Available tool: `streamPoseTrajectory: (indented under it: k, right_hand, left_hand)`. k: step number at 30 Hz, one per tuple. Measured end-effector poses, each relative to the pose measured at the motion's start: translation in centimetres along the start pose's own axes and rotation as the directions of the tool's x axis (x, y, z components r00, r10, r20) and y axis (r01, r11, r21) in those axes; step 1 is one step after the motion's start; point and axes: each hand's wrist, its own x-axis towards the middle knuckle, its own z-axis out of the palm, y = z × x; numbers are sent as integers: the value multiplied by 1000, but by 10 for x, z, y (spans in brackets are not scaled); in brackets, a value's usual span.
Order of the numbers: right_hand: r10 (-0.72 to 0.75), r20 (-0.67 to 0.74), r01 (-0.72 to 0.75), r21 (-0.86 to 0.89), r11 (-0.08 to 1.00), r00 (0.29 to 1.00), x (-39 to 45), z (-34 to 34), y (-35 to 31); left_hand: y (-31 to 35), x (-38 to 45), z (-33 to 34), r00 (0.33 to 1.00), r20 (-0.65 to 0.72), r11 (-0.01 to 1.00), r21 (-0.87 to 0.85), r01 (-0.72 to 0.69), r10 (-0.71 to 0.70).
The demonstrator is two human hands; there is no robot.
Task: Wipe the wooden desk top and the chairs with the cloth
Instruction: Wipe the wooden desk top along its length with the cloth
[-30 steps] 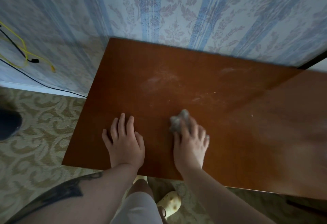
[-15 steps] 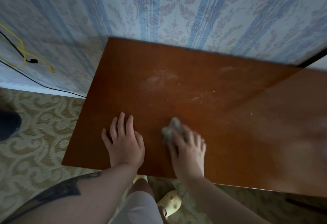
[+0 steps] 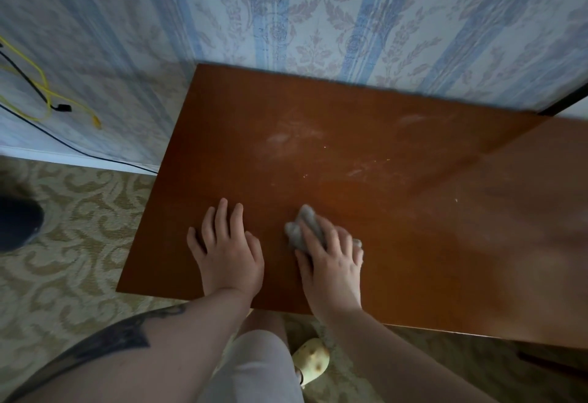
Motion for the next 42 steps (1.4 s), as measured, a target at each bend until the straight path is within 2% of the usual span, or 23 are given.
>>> streamPoseTrajectory:
  k: [2,4,5,7,9,10,12,14,17,18,20,22,24,25,27,29,31,32,34,36,37,40,42]
  right_hand:
    - [-311,99,314,-16,949,945,3,-13,29]
    - [-432,166,446,-56,893,886,16,-24,59]
    - [-380,146,391,-57,919,913,22,-24,67]
    - [-68,44,70,-29,997,997,33,-17,55]
    - [237,-70,-236,28,971,969,34,0,14]
    - [282,-91,-278,54,959,955,32,6,-8]
    - [126,-46,-123,65,990,991,22,13,-35]
    - [-174,36,172,53,984,984,10,8,-27]
    - [-591,154,604,-57,795,792,21,-10,22]
    - [-645,202,669,-85,738,737,32,-12,37]
    - [-567,201,591,-84,802,799,53,-11,43]
    - [-272,79,275,-21,961,959,62,-1,12]
    - [8,-8,-8,66,998,1000,56,10,-33]
    - [18,-22,-15,102,995,1000,51,15,-49]
    - [-186,20,182,119,976,982,37,17,-53]
    - [-495,101,492,52,869,863,43,5,-22]
    - [-612,176,626,-31,779,771,68,-4,12]
    - [-556,149,567,-41,823,818,80,-4,20]
    - [-261,22,260,17,965,965,93,1,6]
    - [32,-65,-25,106,994,997,87,15,-32]
    - [69,-67,-60,134,989,995,81,21,-48]
    - [-213,33,204,172,964,977,57,18,-51]
    - [-464,112,455,91,886,879,53,1,-19]
  left_hand:
    - [-1,1,0,1000,-10,1000,4,-2,2]
    - [1,1,-2,1000,-15,1000,11,-4,4]
    - [1,1,-3,1000,-16,1000,12,-5,5]
    - [1,2,-3,1000,-12,1000,12,-7,7]
    - [0,1,-2,1000,-6,1000,9,-8,8]
    - [-1,1,-1,1000,-8,1000,9,-6,6]
    - [-1,1,0,1000,1,1000,4,-5,5]
    - [-3,1,-1,1000,16,1000,-9,-9,9]
    - [-3,2,-3,1000,15,999,-44,1,-1]
    - [-2,2,-3,1000,15,999,-49,4,-3]
    - [-3,1,-3,1000,10,998,-55,-5,5]
    - [-3,1,-2,1000,-7,997,-78,-9,8]
    - [-2,7,-4,999,-33,990,-141,29,-34]
    - [-2,14,-6,997,-40,980,-189,60,-69]
    - [-5,33,-10,993,-43,956,-276,95,-111]
    - [-10,52,-13,991,-74,942,-324,82,-112]
    - [-11,63,-12,989,-103,948,-310,73,-109]
    - [-11,65,-10,988,-111,955,-288,75,-111]
    - [-10,68,-7,988,-113,966,-247,78,-109]
    - [-10,69,-6,989,-106,972,-222,80,-106]
    - [-11,69,-6,990,-102,975,-210,78,-101]
    - [-12,70,-5,992,-83,979,-186,78,-95]
    - [-12,70,-4,990,-93,979,-184,83,-101]
